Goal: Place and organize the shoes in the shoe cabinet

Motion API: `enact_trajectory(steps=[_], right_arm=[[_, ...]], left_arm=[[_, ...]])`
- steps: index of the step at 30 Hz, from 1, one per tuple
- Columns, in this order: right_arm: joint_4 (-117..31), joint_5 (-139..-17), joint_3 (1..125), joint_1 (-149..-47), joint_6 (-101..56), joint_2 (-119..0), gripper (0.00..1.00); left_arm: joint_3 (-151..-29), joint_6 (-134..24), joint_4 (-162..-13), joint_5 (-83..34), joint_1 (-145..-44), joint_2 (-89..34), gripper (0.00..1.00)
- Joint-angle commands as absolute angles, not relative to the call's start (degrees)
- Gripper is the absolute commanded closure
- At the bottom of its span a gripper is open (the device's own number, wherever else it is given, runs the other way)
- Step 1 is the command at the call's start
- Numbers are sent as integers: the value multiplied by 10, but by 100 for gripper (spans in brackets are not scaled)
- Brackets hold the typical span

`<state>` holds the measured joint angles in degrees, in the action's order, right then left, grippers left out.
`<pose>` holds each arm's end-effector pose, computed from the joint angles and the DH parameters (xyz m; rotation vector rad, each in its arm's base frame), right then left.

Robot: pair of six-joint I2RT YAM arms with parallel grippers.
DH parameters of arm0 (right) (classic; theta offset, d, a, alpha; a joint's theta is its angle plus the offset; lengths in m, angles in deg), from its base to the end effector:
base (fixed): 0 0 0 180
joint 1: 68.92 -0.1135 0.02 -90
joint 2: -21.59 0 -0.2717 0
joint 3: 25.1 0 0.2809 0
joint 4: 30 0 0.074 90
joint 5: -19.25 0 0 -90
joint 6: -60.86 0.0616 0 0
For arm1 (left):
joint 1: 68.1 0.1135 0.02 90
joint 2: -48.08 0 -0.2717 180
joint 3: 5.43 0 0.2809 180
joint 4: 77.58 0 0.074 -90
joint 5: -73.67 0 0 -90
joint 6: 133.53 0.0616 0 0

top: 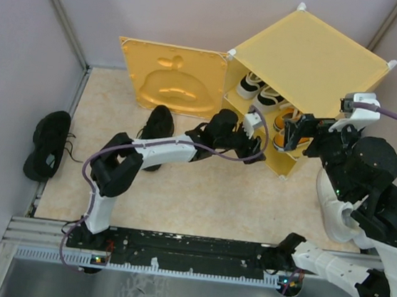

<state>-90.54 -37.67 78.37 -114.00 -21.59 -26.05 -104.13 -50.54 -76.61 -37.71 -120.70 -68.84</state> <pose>0.1085 0.0612 0.5364 -0.0995 1.6414 0.2254 0.3073 -0.4389 0.2290 1.0172 1.7124 -1.0454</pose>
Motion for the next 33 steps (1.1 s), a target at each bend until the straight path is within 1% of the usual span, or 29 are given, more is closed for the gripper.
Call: enact_trajectory(steps=[1,5,8,10,12,15,18,21,24,26,33], right_arm=[[-897,-375,797,-1135,-218,-273,2],[-902,-371,803,-1136,-215,-282,2],[-903,-369,810,-1136,-213,-290,2],[-901,-370,811,-1136,-211,-294,2],[-900,-372,811,-1136,-208,-298,2],[-902,-372,817,-1135,-209,-306,2],[-901,-371,819,-1136,-213,-309,2],[-895,-369,818,-1136,-220,-309,2],[-890,-368,814,-1136,-224,-310,2],[-888,-368,812,-1136,-226,-310,2],[-881,-374,806,-1136,-228,-308,2]], left_arm=[[-991,-496,-696,-358,-1193,-605,32],[-946,-529,-643,-336,-1170,-571,29],[-930,-582,-581,-330,-1156,-572,30],[-934,-605,-543,-314,-1155,-585,34],[-957,-618,-524,-309,-1154,-611,40],[-1013,-621,-533,-325,-1156,-654,45],[-1054,-609,-547,-320,-1162,-681,52],[-1080,-596,-561,-308,-1168,-697,66],[-1101,-590,-581,-309,-1169,-712,75],[-1105,-591,-586,-322,-1170,-718,79],[-1123,-577,-633,-336,-1182,-739,80]])
